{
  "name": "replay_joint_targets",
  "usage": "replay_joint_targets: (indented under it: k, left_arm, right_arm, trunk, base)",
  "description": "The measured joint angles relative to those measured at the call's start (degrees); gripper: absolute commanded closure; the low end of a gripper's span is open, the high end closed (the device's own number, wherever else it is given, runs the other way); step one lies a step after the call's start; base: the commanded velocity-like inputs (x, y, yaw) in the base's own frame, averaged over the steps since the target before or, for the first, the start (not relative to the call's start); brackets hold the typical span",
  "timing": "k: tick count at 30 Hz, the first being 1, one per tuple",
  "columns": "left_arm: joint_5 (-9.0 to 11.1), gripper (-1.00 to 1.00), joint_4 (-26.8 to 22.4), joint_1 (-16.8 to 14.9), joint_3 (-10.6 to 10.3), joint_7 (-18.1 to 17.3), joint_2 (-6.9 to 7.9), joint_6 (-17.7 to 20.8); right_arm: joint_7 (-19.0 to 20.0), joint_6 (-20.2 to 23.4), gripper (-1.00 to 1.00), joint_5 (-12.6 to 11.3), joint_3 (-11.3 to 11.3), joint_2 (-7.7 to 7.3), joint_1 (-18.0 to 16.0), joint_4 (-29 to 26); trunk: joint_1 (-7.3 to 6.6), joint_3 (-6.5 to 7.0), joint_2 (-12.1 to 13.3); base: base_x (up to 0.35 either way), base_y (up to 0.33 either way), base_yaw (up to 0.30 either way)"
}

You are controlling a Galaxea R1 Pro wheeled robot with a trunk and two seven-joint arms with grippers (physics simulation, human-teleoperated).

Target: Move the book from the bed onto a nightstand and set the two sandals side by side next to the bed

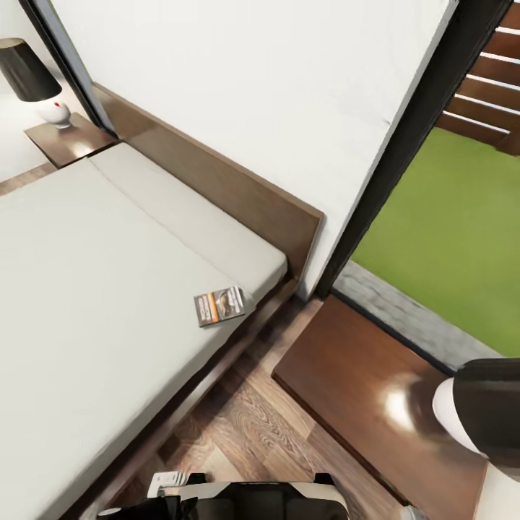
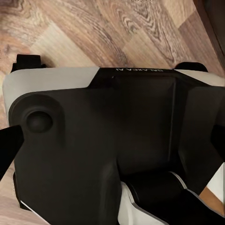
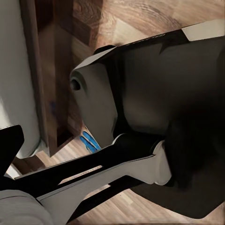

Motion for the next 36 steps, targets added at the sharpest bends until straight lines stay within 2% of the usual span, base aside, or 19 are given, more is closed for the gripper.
replay_joint_targets:
  k: [21,36]
  left_arm:
    - [0.0,-1.0,0.0,0.0,0.0,-0.09,-0.04,0.0]
    - [0.0,-1.0,0.01,-0.01,-0.01,-0.07,-0.01,0.01]
  right_arm:
    - [-0.01,-0.04,-1.0,0.0,-0.04,0.01,0.0,-0.01]
    - [0.59,0.04,-1.0,0.09,-0.23,0.0,0.02,-0.89]
  trunk:
    - [0.0,0.0,0.0]
    - [0.0,0.0,0.0]
  base:
    - [0.0,0.0,0.292]
    - [0.0,0.0,0.037]
